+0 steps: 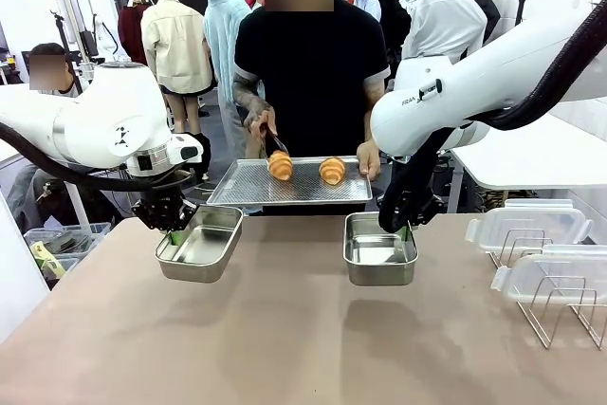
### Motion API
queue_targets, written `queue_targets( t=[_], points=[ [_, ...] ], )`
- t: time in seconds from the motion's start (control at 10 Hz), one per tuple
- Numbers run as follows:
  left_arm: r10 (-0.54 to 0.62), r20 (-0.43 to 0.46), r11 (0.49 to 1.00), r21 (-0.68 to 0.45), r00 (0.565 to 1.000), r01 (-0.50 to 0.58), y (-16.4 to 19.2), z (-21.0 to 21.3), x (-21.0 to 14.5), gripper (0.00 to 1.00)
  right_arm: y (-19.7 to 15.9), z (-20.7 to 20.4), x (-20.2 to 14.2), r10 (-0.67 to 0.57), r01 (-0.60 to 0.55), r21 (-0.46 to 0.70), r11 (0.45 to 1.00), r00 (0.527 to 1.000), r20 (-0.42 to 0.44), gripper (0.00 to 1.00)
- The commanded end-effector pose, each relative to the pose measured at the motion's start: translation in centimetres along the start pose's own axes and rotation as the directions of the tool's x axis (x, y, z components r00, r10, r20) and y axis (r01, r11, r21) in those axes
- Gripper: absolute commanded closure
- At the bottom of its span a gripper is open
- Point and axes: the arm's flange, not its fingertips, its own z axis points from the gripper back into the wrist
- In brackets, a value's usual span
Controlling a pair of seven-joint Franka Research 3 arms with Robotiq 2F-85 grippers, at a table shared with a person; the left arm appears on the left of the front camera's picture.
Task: Place the bread in airtight containers.
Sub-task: Once an object is inside an Airtight Container , place the container in the center of the table.
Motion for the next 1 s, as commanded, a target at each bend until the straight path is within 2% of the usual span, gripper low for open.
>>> queue_targets(
  t=[0.0,0.9],
  points=[
    [-0.008,0.002,1.000,0.012,1.000,0.008,0.11,0.33,0.00,1.00,-0.13,0.17,-0.18,-0.001,0.001,0.005,1.000,1.000,0.015,1.00],
    [-0.008,0.002,1.000,0.012,1.000,0.008,0.11,0.33,0.00,1.00,-0.13,0.17,-0.18,-0.001,0.001,0.005,1.000,1.000,0.015,1.00]
  ],
)
